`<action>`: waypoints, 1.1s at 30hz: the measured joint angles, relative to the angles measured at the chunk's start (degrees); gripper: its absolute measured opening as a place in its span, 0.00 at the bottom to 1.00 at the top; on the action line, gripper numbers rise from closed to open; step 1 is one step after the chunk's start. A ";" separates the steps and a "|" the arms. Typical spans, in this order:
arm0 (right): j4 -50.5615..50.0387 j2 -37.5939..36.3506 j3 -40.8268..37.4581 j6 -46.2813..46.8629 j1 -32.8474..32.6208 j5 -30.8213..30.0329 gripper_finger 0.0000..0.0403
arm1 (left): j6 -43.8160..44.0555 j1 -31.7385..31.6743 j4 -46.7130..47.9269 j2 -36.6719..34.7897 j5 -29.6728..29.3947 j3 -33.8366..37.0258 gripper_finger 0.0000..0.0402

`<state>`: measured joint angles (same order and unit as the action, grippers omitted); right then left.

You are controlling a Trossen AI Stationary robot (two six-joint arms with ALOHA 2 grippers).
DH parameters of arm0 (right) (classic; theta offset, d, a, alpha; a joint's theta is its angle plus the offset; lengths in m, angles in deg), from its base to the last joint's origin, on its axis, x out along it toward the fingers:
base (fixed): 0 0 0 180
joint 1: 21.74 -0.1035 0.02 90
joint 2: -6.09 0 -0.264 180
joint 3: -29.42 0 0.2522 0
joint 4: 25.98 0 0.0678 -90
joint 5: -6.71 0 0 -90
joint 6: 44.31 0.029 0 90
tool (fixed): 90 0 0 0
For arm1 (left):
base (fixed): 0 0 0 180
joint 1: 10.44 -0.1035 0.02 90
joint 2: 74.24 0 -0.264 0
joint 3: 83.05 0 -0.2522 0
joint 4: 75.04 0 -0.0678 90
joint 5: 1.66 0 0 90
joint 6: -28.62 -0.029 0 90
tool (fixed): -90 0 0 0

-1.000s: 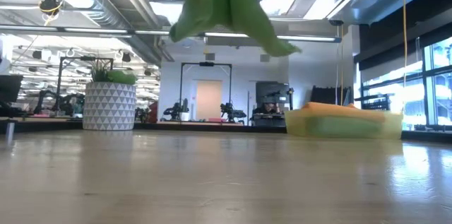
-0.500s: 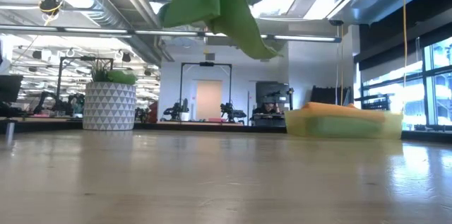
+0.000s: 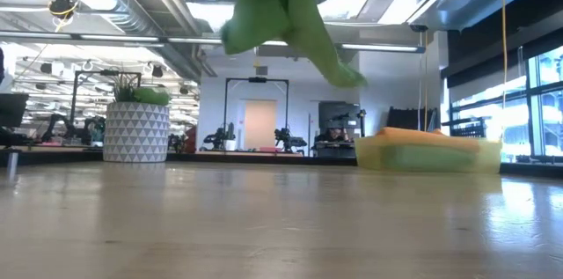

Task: Fold microfiber towels
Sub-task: Fold the green microfiber towel

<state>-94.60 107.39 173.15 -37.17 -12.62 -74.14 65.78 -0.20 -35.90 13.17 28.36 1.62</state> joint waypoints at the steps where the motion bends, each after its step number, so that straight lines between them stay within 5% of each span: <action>1: -1.24 -0.29 -0.02 -0.75 0.04 -0.04 0.01 | -0.21 -0.24 0.16 -0.08 -0.38 -0.35 0.45; 14: -4.36 -1.86 -0.04 -7.08 4.54 3.57 0.01 | -4.47 0.97 11.80 -0.27 -1.50 -10.35 0.45; 23: -4.23 -1.86 -0.04 -7.62 4.59 6.05 0.01 | -15.77 1.35 12.33 -0.30 -5.19 -15.77 0.45; 33: -4.12 -1.86 -0.04 -5.83 4.59 6.03 0.01 | -17.82 0.81 10.28 -0.28 3.87 -15.85 0.45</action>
<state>-98.72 105.53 173.11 -43.00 -8.03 -68.11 47.96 0.62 -25.62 12.90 32.22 -14.24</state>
